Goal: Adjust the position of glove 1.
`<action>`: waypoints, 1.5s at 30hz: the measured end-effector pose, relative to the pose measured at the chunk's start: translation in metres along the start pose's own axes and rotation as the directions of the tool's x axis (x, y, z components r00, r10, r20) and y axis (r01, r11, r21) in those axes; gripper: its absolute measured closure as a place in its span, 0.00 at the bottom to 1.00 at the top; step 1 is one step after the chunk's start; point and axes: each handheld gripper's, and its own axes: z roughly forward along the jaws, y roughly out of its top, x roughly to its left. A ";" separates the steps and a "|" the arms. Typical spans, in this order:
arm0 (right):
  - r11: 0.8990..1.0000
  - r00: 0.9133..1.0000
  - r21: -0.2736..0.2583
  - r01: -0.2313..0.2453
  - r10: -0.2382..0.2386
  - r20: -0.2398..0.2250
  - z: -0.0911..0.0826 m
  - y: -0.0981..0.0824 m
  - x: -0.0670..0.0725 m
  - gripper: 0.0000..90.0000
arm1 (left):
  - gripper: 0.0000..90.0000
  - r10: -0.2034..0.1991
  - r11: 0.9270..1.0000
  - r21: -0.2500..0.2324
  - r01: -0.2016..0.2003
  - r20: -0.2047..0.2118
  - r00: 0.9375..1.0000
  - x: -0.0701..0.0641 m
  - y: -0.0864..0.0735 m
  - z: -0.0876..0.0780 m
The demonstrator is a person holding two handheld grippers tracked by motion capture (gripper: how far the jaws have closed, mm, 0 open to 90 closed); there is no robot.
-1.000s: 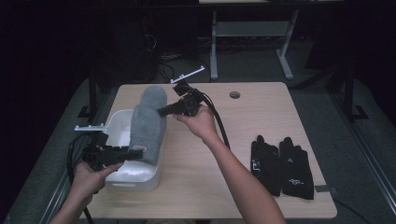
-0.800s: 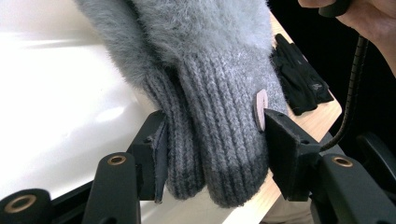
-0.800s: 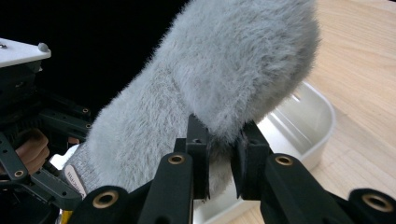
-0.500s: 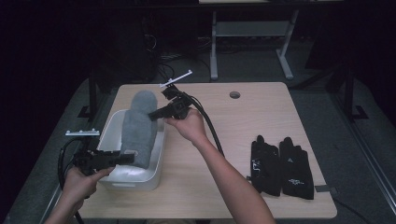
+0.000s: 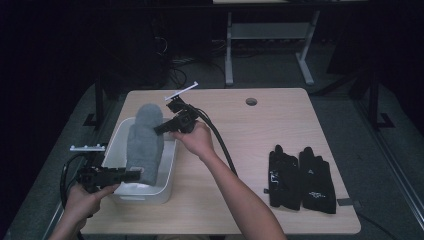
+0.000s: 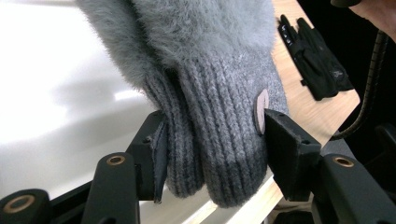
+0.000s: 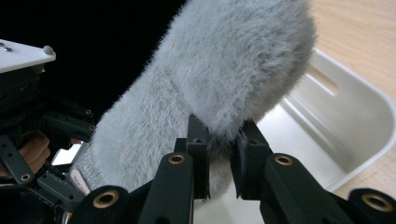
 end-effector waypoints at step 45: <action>0.999 0.995 0.006 -0.031 0.031 0.092 -0.005 -0.015 -0.018 0.49 | 0.40 0.044 0.999 0.036 -0.041 -0.113 0.993 -0.005 0.008 0.006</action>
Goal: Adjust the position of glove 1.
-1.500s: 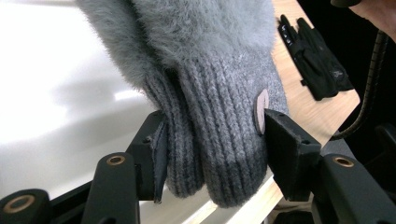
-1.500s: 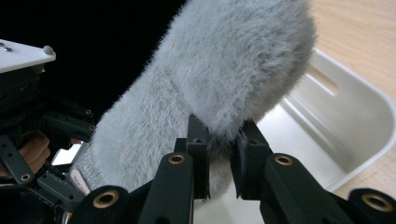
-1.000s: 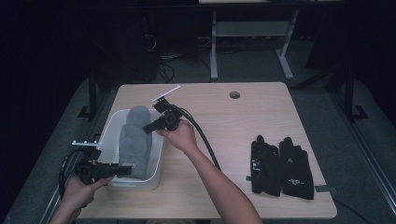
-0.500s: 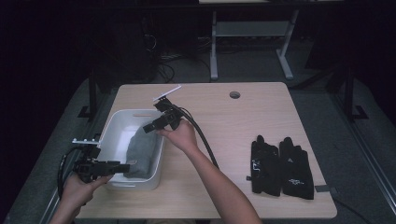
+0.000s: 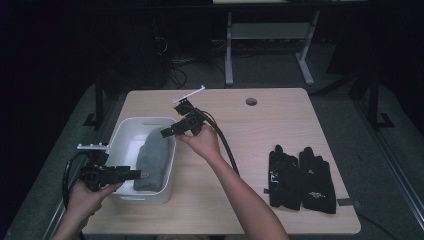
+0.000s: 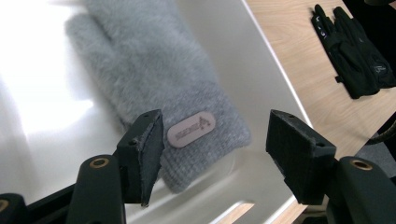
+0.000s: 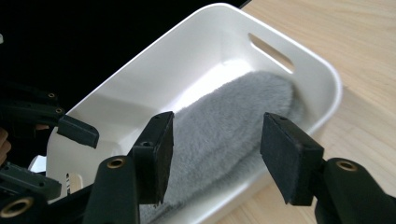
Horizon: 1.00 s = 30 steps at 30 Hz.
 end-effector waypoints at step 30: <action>0.997 0.996 -0.075 -0.028 0.034 0.084 -0.089 -0.035 -0.038 0.44 | 0.38 0.146 0.989 -0.034 -0.145 0.035 0.989 -0.062 0.036 0.027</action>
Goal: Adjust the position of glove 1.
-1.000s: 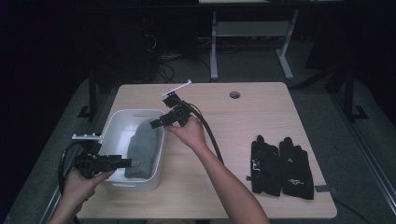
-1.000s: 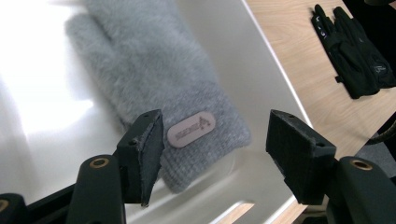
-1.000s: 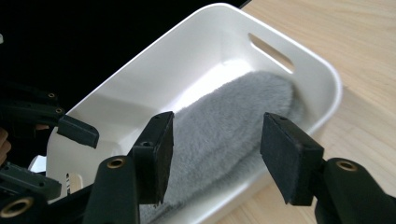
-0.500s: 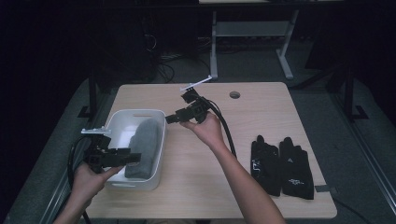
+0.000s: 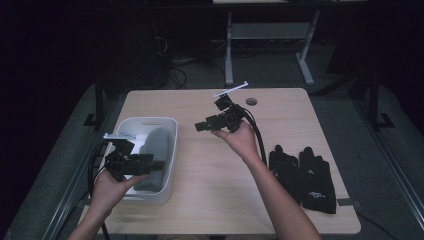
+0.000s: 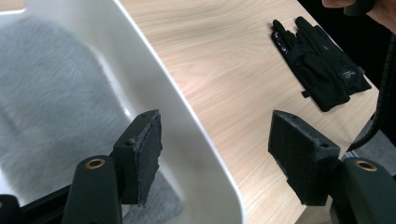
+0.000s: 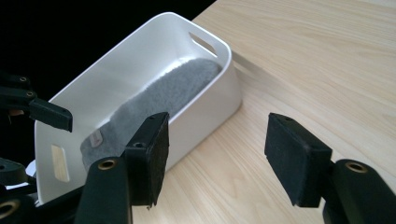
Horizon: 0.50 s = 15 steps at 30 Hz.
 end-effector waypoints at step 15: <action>0.999 0.998 -0.006 -0.048 0.049 0.046 -0.040 -0.029 -0.028 0.43 | 0.37 0.063 0.998 0.009 -0.064 0.059 0.996 -0.033 0.016 0.032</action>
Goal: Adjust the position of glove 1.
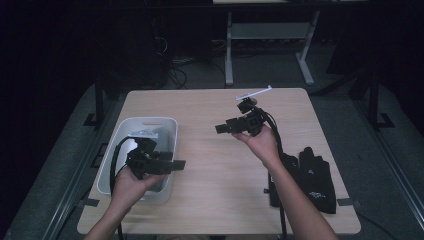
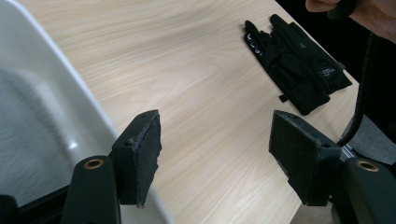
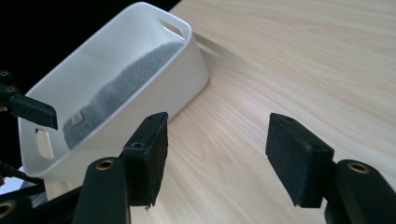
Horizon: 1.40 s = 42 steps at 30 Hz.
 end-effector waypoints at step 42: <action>0.992 0.981 -0.059 -0.113 0.120 0.150 -0.107 -0.101 -0.068 0.40 | 0.26 0.094 0.995 0.006 -0.095 0.119 0.988 -0.059 0.011 0.081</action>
